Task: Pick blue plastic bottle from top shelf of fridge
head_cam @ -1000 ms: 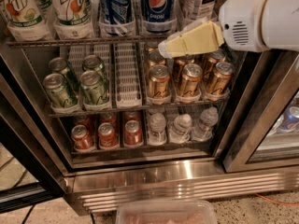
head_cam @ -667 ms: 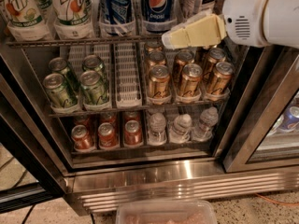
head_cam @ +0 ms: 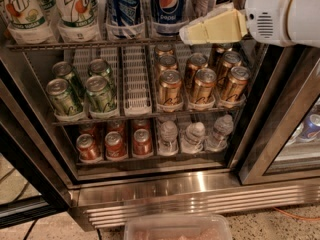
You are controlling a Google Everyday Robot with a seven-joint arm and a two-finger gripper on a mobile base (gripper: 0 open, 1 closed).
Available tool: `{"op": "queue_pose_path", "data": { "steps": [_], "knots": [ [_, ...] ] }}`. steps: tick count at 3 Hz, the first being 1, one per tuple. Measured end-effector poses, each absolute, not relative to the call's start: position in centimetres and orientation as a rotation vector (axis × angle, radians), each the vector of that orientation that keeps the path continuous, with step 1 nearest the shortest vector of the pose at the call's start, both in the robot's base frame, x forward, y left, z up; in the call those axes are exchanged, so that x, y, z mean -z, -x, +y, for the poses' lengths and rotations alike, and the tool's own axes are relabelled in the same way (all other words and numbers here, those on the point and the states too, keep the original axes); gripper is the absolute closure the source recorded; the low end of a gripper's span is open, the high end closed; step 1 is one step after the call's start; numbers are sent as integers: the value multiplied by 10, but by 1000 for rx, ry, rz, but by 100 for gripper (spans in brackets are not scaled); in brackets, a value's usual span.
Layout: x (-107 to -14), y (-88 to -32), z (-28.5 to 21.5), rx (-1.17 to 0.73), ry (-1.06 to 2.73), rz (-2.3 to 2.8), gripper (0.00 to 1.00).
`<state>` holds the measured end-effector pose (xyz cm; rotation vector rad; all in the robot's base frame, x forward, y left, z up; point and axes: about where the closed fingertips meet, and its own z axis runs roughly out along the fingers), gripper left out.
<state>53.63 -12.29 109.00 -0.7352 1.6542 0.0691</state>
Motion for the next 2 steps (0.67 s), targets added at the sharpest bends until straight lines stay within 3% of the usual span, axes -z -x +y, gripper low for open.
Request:
{"op": "queue_pose_path", "data": {
  "steps": [2],
  "knots": [
    [-1100, -544, -122, -59, 711, 1625, 19]
  ]
}}
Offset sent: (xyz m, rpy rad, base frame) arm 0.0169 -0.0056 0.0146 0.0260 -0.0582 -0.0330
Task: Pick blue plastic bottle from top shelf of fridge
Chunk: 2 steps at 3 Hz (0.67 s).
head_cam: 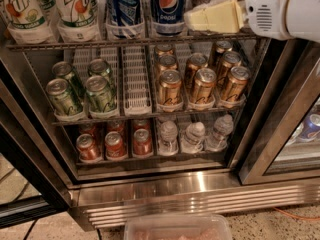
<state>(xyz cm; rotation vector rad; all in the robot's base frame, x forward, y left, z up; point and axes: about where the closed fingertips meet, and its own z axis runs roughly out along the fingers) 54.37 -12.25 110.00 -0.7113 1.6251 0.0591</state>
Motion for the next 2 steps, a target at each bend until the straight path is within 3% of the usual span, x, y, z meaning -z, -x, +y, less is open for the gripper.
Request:
{"op": "queue_pose_path", "data": {
  "steps": [2],
  "knots": [
    [-1104, -554, -130, -35, 677, 1609, 20]
  ]
}}
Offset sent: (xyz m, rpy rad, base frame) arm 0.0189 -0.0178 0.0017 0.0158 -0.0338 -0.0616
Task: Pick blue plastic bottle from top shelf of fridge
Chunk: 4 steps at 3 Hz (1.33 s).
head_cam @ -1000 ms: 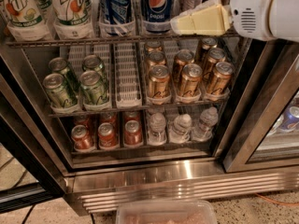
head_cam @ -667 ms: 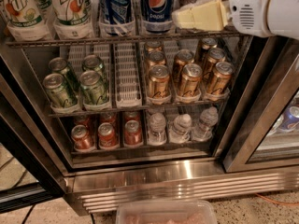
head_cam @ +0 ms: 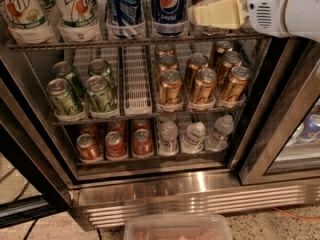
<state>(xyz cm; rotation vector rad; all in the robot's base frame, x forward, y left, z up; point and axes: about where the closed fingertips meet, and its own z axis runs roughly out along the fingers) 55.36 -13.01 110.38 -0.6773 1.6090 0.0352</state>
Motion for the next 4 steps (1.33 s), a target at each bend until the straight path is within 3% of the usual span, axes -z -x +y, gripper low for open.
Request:
{"op": "queue_pose_path", "data": {
  "steps": [2, 4],
  "knots": [
    [-1105, -569, -143, -2, 630, 1591, 35],
    [-1097, -597, -135, 13, 652, 1594, 40]
  ]
}}
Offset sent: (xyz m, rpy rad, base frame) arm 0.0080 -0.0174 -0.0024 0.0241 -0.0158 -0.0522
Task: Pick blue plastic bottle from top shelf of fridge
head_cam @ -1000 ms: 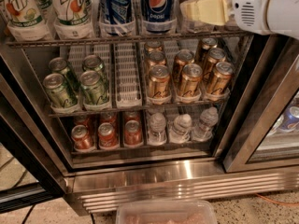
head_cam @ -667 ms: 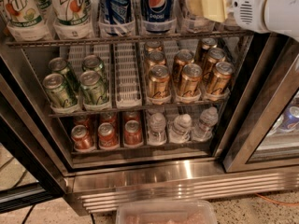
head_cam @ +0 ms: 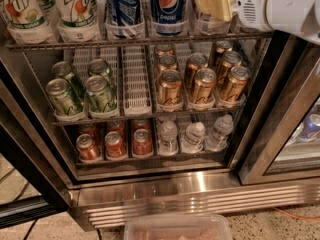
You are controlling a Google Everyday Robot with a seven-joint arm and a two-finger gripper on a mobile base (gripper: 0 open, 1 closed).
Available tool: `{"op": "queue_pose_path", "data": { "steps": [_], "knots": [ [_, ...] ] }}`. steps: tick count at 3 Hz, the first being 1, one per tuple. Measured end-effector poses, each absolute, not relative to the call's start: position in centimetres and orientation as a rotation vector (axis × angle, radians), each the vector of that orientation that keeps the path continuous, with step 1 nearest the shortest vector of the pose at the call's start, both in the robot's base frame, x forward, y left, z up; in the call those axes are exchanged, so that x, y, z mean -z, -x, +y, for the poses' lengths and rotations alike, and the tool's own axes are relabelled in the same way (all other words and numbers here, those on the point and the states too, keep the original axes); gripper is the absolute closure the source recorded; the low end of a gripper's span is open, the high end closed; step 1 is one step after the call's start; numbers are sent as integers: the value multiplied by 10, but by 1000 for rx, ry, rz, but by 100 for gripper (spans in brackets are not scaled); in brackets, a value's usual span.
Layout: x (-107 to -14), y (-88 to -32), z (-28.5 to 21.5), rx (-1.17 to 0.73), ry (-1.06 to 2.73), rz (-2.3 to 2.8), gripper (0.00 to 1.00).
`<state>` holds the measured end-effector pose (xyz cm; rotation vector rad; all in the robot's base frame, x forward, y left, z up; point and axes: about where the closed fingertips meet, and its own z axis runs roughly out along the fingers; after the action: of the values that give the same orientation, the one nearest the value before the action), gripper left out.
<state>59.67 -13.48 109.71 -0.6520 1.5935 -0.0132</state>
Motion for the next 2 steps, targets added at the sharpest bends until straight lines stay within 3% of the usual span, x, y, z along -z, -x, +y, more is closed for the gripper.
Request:
{"op": "queue_pose_path", "data": {
  "steps": [2],
  "knots": [
    [-1091, -607, -131, 10, 656, 1606, 41]
  ]
}}
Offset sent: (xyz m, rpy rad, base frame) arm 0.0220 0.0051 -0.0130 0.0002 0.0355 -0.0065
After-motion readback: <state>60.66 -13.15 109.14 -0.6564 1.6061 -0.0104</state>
